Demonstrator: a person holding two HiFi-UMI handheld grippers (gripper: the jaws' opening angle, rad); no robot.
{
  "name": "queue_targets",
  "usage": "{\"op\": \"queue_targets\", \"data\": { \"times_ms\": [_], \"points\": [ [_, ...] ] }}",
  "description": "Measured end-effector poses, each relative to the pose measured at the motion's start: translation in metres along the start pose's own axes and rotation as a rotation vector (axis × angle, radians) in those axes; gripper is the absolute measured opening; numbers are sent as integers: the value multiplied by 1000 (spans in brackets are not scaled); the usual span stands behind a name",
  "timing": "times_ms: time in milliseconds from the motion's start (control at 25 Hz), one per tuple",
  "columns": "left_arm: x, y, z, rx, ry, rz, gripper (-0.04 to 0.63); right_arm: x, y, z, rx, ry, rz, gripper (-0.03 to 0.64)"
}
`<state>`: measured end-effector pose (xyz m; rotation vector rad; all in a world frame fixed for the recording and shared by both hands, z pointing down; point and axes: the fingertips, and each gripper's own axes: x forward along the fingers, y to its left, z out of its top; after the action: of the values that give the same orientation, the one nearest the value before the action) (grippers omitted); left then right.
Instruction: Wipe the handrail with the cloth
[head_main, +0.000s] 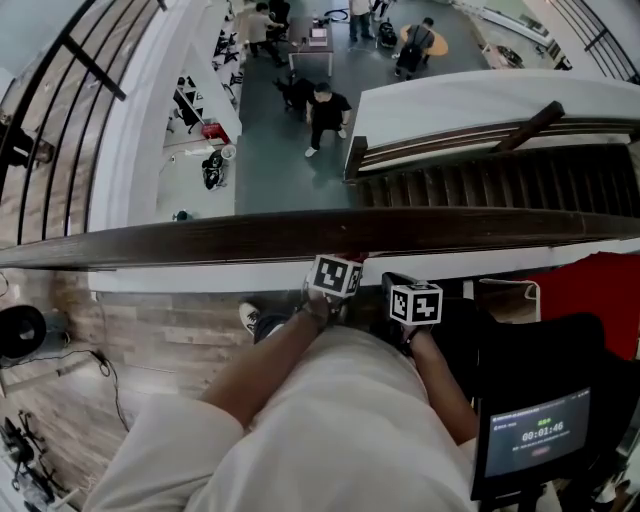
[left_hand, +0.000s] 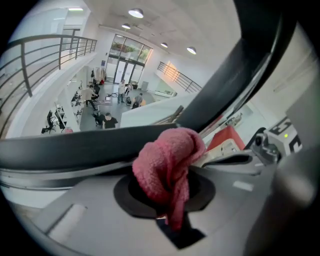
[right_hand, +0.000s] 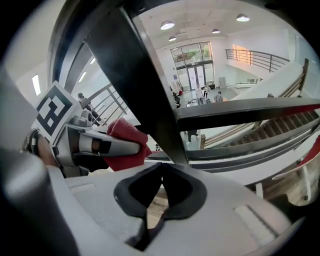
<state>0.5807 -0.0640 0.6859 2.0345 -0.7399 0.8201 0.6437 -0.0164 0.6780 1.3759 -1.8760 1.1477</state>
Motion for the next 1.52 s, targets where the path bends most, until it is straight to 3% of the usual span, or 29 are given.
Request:
{"op": "queue_targets", "data": {
  "times_ms": [320,560,760,1280,1520],
  "points": [
    [-47,48,-13,-63,-37,50,86,20,57,12,-48,5,42,3],
    [-65,68,-32,-108,2,44,86,30,81,15,-57,16,45,3],
    [-86,98,-30,-107,-55,98,86,37,100,16,-64,26,32,3],
    [-149,183,-57,-227,-86,176,86,68,182,21,-125,41,68,3],
    [-169,213,-65,-237,-93,184,86,78,210,25,-122,26,67,3]
  ]
}}
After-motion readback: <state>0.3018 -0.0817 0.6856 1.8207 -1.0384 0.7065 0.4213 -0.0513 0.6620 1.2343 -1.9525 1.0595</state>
